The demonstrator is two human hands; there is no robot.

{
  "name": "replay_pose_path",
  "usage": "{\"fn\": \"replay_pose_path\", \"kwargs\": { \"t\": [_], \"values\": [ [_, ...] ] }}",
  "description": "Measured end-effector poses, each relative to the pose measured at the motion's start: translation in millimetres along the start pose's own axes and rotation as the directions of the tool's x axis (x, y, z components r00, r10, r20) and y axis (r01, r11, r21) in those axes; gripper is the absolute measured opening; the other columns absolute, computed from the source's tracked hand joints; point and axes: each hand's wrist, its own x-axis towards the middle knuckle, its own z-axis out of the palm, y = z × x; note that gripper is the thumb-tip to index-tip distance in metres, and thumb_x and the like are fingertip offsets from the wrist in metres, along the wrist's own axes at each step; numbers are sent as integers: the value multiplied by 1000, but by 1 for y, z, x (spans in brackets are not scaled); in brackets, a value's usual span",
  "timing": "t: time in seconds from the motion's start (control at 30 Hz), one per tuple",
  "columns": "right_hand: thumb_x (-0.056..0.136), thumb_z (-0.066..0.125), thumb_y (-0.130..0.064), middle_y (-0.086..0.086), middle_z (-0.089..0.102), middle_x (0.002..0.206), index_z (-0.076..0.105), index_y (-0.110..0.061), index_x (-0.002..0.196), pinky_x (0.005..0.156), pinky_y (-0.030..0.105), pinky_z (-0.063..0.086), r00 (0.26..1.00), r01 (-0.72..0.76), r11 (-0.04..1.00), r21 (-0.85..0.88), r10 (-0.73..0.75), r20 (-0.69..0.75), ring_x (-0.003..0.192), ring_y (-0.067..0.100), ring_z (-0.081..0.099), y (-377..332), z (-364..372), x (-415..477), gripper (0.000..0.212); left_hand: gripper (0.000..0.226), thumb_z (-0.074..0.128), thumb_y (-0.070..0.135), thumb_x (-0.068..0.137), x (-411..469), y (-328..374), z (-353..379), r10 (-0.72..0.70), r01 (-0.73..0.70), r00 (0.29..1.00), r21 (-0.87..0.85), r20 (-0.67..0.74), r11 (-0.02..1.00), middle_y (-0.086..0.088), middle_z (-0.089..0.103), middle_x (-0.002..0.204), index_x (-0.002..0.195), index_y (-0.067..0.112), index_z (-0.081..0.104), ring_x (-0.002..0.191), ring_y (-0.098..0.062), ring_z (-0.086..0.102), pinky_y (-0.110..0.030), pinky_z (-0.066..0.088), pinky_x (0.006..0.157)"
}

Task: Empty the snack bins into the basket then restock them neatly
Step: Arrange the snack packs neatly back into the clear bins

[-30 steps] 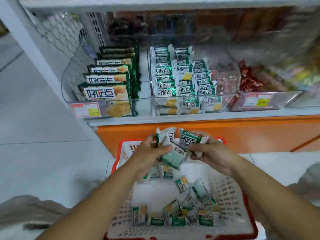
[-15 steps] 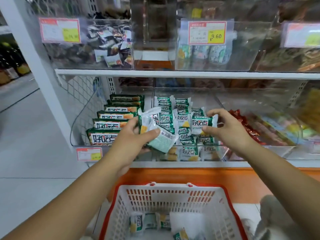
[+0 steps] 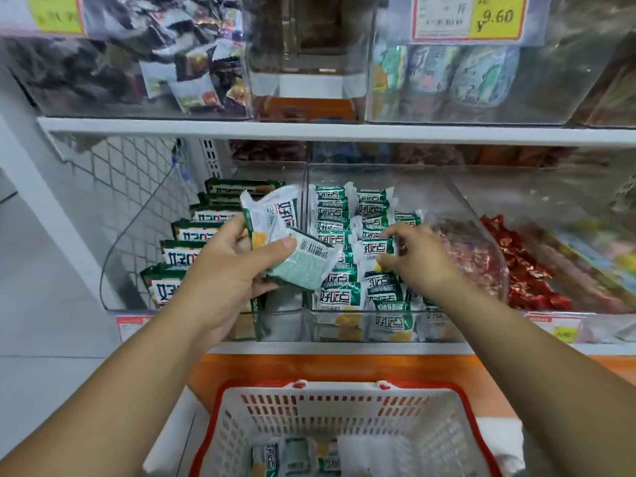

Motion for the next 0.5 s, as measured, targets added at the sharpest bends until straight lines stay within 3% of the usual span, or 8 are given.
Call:
{"fn": "replay_pose_path", "kwargs": {
  "t": [0.1, 0.17, 0.23, 0.3, 0.33, 0.4, 0.5],
  "values": [
    [85, 71, -32, 3, 37, 115, 55, -29, 129, 89, 25, 39, 1000, -13, 999, -52, 12, -24, 103, 21, 49, 2, 3, 0, 47, 30, 72, 20, 81, 2, -2, 1, -3, 3, 1000, 10, 2, 1000, 6, 77, 96, 103, 34, 57, 96, -15, 71, -48, 49, 97],
    [87, 68, -37, 4, 38, 121, 49, -31, 134, 98, 33, 40, 997, -14, 994, -107, 6, -77, 118, 26, 45, -2, -4, -5, 51, 28, 71, 17, 84, 1, -2, 4, -5, 5, 1000, 7, 5, 1000, 5, 77, 95, 103, 32, 58, 93, -15, 72, -49, 50, 97],
    [91, 62, -34, 3, 43, 126, 48, -28, 134, 96, 33, 40, 984, 52, 993, -106, -69, -162, 119, 23, 47, -14, -14, -16, 45, 30, 71, 17, 82, -1, -3, 6, 4, -3, 1000, -10, 16, 1000, 5, 77, 96, 106, 30, 58, 92, -15, 72, -50, 51, 97],
    [94, 58, -31, -3, 54, 111, 53, -28, 126, 86, 29, 47, 973, 161, 985, 54, -149, -174, 104, 17, 57, -31, -24, -35, 33, 39, 74, 21, 76, -2, -2, 7, 22, -22, 1000, -19, 19, 1000, 5, 76, 99, 110, 28, 56, 97, -18, 72, -52, 51, 97],
    [94, 58, -32, -2, 60, 101, 55, -29, 122, 79, 30, 52, 979, 191, 961, 201, -171, -113, 95, 19, 60, -41, -27, -48, 29, 47, 75, 25, 70, -4, -1, 8, 29, -28, 999, -29, 19, 999, 4, 76, 101, 113, 27, 56, 99, -19, 71, -52, 51, 97],
    [87, 60, -44, 5, 66, 94, 55, -37, 117, 80, 43, 56, 975, 147, 875, 461, -207, 82, 91, 28, 64, -57, -27, -73, 31, 51, 76, 29, 63, -6, -1, 11, 38, -36, 999, -46, 32, 998, 5, 76, 100, 111, 27, 56, 97, -19, 71, -52, 51, 96],
    [69, 63, -66, 11, 64, 85, 55, -50, 112, 79, 62, 51, 959, 89, 816, 572, -225, 173, 85, 43, 63, -61, -14, -87, 47, 43, 75, 24, 70, -11, -3, 20, 26, -20, 997, -81, 75, 997, 3, 76, 98, 109, 26, 58, 90, -18, 72, -47, 54, 90]
  ]
}}
